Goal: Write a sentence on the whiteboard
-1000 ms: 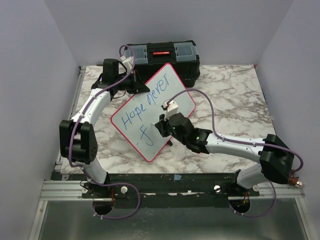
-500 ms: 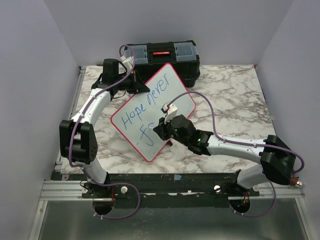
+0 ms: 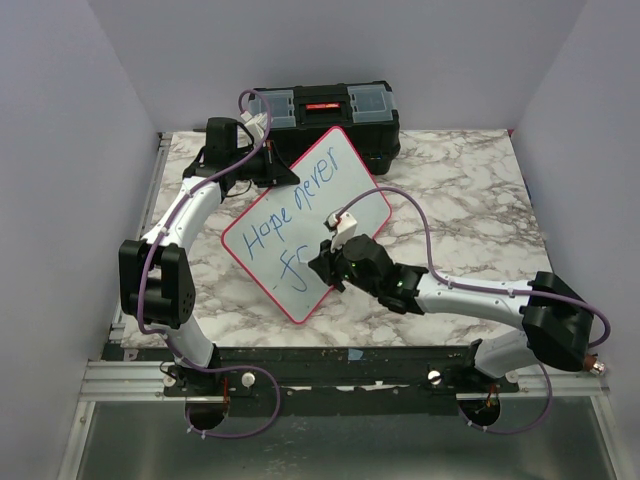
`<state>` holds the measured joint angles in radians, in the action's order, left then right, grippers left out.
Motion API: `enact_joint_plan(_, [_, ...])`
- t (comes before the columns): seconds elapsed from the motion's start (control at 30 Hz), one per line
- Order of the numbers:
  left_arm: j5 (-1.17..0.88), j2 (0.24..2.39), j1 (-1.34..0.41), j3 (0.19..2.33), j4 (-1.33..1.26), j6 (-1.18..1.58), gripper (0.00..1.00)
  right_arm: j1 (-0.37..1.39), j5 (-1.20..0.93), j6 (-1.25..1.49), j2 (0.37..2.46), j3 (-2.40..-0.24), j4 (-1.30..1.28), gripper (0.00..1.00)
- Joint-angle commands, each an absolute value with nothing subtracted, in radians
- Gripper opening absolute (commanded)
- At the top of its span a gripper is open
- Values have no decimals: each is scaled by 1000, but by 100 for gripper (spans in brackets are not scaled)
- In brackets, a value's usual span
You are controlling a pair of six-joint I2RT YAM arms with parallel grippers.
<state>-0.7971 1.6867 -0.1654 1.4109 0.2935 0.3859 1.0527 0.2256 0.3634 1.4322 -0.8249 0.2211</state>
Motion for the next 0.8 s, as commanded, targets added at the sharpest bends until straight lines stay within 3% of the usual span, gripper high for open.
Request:
enact_joint_plan(0.0, [-763, 1677, -181, 1416, 285, 314, 0, 1050, 311, 356, 1458, -834, 149, 1])
enact_joint_plan(0.77, [-761, 1678, -181, 1415, 286, 313, 0, 1051, 390, 323, 1509, -939, 135, 1])
